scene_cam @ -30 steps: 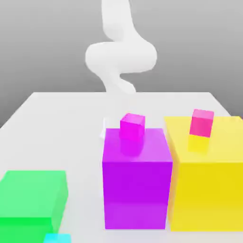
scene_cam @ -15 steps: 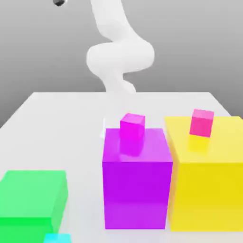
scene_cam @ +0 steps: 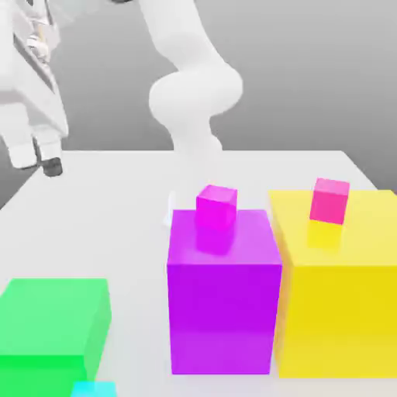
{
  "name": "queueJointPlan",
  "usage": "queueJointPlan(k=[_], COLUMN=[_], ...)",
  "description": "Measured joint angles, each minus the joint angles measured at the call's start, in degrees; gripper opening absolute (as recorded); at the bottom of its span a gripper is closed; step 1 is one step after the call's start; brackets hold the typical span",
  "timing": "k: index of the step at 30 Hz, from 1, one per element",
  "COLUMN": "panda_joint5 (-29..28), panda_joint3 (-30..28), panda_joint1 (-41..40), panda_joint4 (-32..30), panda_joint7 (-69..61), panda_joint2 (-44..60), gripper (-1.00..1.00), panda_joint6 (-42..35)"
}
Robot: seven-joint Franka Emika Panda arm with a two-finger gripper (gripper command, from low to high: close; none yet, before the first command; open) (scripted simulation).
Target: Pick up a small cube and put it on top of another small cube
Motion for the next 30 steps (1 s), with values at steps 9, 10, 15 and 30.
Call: queueJointPlan(k=[9, 10, 15, 30], panda_joint5=[-14.15, -16.42, -27.51, -50.96], panda_joint3=[-27.26, -29.61, -39.36, -57.97], panda_joint1=[27.17, 29.5, 39.09, 55.11], panda_joint4=[1.12, 1.32, 2.49, 7.16], panda_joint7=[-17.16, -18.6, -26.11, -35.66], panda_joint2=[-3.16, -4.08, -8.75, -22.03], gripper=[0.0, 0.0, 0.0, -1.0], panda_joint6=[1.4, 1.31, 0.21, 0.6])
